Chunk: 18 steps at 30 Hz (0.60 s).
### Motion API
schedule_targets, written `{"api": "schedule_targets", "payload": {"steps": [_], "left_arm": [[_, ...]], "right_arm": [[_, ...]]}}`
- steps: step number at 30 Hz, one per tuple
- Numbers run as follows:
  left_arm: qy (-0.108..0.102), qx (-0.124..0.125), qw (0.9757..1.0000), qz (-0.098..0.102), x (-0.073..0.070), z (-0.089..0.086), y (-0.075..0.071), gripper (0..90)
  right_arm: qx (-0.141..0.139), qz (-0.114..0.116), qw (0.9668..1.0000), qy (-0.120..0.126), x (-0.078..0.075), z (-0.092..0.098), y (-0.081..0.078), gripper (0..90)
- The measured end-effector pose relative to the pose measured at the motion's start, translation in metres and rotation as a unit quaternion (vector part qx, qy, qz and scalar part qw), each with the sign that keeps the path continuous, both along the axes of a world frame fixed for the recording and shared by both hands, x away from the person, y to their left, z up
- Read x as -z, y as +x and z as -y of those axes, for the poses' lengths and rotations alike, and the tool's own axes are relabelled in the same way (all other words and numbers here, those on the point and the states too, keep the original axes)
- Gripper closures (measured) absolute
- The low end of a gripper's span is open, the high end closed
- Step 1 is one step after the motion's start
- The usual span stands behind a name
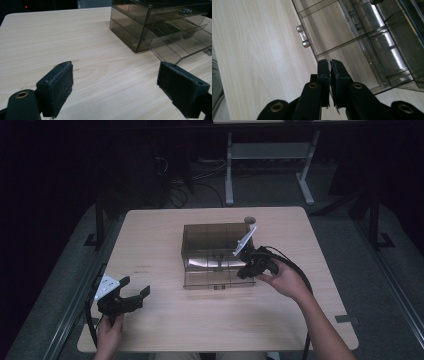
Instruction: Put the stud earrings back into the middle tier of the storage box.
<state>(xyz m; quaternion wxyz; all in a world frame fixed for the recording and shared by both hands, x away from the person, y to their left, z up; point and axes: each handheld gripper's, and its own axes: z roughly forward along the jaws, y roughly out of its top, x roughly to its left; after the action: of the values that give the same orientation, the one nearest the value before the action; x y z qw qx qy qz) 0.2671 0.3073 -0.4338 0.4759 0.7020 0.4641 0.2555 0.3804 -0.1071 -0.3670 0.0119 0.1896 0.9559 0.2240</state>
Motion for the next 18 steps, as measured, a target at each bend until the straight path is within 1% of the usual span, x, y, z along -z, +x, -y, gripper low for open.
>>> {"api": "schedule_targets", "payload": {"steps": [4,18], "left_arm": [[0.0,0.0,1.0,-0.001,0.0,0.0,0.0,13.1],[0.001,-0.001,1.0,-0.001,0.0,-0.001,-0.001,13.0]], "right_arm": [[0.003,-0.003,1.0,0.001,0.001,-0.001,0.004,85.4],[0.018,-0.015,0.9997,-0.006,0.013,-0.003,0.019,85.3]]}}
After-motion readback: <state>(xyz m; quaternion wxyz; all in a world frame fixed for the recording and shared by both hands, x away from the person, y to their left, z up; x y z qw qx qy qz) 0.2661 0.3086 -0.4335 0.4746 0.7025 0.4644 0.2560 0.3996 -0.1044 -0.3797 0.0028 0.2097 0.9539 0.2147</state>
